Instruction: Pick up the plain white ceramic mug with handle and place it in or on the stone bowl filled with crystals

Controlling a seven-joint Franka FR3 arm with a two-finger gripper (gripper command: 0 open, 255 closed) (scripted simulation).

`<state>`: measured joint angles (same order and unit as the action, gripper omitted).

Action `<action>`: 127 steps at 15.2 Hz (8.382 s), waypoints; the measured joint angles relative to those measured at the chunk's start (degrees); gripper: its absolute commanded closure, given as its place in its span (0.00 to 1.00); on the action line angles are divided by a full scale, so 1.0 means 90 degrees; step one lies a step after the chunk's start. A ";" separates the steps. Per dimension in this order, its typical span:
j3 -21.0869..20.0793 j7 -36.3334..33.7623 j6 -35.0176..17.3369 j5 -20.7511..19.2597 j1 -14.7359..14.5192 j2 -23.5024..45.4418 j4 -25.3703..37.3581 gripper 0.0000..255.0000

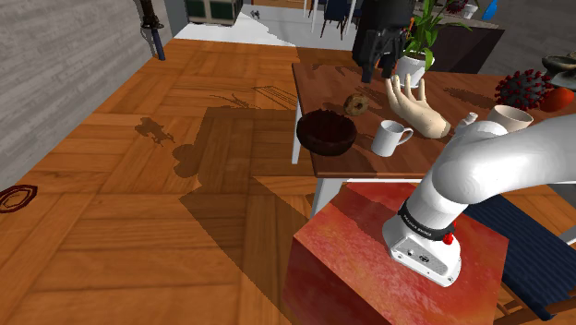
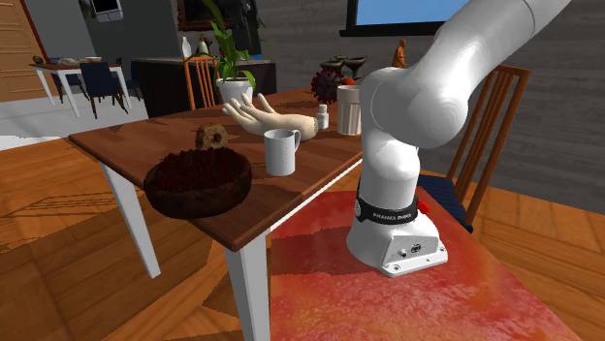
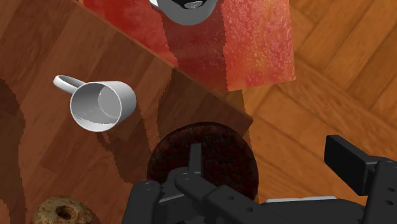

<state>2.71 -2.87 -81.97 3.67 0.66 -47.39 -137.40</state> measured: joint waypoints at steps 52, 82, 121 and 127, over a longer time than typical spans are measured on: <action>0.1291 -0.0344 -0.3229 -0.1655 0.1826 0.0780 -0.2590 1.00; 0.0595 -0.0672 -0.0827 -0.1001 0.1502 0.0663 -0.0330 1.00; -0.0596 -0.2066 -0.2617 -0.0010 0.0813 0.2736 -0.0044 0.00; -0.0574 -0.2065 -0.2168 -0.0032 0.0828 0.2734 0.0411 0.00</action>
<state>-2.46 -21.45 -101.48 3.38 8.11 -22.78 -133.70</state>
